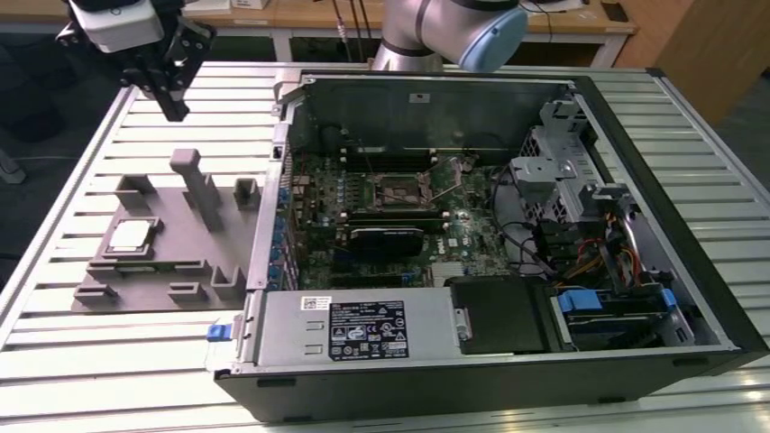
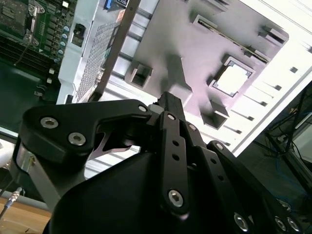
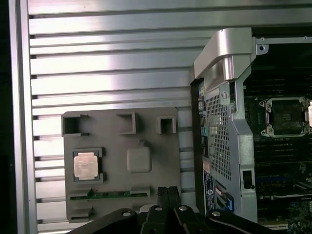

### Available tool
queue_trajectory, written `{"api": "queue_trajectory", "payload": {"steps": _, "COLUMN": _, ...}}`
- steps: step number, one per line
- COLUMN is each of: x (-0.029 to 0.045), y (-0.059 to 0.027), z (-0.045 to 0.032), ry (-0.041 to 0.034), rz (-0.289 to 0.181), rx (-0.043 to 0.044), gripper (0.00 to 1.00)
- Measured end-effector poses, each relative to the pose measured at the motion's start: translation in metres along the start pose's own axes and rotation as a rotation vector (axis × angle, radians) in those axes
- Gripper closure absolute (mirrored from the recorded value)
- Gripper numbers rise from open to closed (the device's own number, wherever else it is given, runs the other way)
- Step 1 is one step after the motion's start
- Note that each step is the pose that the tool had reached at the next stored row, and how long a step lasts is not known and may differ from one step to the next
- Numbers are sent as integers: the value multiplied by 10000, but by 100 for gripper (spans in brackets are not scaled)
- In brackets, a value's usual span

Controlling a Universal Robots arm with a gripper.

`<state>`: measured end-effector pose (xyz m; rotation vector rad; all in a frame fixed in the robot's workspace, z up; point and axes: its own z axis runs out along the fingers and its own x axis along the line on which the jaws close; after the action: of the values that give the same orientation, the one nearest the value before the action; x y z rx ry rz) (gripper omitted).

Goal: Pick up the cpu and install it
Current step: 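Reach for the cpu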

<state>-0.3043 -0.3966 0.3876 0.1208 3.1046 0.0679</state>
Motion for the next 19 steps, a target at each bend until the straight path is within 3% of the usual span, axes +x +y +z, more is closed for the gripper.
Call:
{"api": "queue_trajectory", "payload": {"steps": 13, "x": 235, "y": -20, "z": 22, "ry": 0, "rz": 0, "rx": 0, "gripper": 89}}
{"api": "queue_trajectory", "payload": {"steps": 19, "x": 322, "y": -29, "z": 82, "ry": 0, "rz": 0, "rx": 0, "gripper": 89}}
